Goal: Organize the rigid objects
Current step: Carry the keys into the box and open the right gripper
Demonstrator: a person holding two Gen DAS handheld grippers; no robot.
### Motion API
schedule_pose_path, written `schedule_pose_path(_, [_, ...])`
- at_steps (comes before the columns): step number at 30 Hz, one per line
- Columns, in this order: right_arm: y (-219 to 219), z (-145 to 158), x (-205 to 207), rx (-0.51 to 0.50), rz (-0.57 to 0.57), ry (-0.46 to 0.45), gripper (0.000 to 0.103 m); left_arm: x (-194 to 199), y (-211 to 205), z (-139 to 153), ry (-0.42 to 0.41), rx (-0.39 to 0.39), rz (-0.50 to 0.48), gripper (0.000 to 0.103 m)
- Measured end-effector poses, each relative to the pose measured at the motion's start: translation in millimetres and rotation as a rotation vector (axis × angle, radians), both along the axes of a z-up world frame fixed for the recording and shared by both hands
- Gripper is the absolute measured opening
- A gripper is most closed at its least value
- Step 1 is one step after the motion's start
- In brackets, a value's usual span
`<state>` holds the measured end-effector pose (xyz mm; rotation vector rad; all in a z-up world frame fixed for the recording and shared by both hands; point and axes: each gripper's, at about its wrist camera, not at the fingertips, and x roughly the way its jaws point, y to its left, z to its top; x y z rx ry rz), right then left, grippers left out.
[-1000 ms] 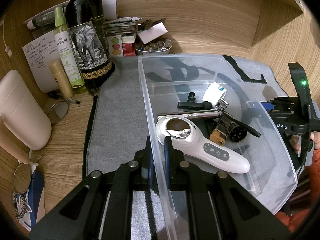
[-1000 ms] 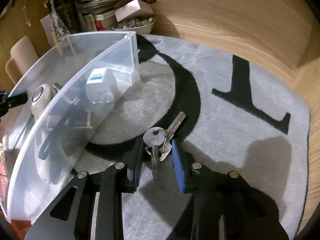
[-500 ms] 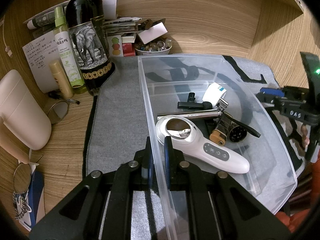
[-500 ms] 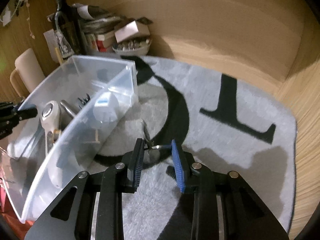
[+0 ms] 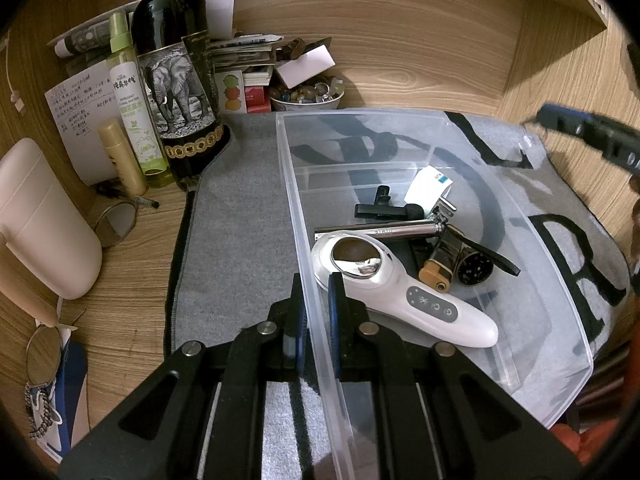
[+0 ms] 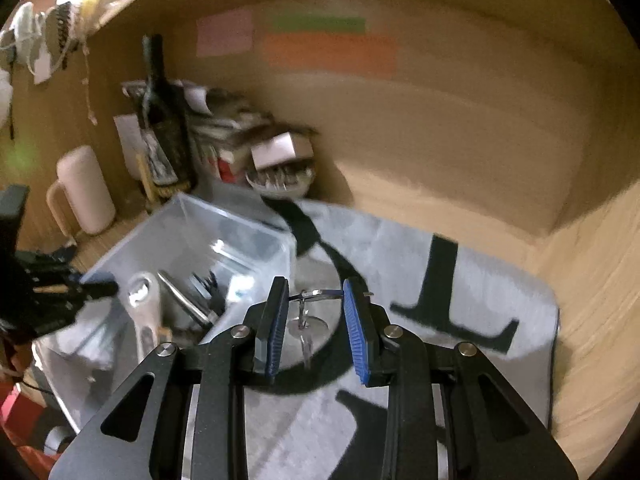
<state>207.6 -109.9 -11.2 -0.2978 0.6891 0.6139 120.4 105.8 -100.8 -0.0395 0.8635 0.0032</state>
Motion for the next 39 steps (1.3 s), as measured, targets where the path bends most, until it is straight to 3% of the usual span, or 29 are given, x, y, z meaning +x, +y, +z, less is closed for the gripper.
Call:
schedule_pose_path(7, [21,29,-15,0.035,0.069,-0.078,0.026,0,0,0,0.0,-0.001,0.001,0.008])
schedule_pose_path(15, [52,36,-29,0.064,0.167,-0.102,0.026,0,0,0,0.0,-0.001,0.001,0.008])
schedule_pose_path(25, [92,-10,-27,-0.01,0.247,0.011,0.026,0,0,0,0.0,-0.002,0.001,0.008])
schedule_pose_path(39, [111,-63,-11,-0.115,0.258,0.169,0.026,0,0,0,-0.001,-0.008,0.003,0.008])
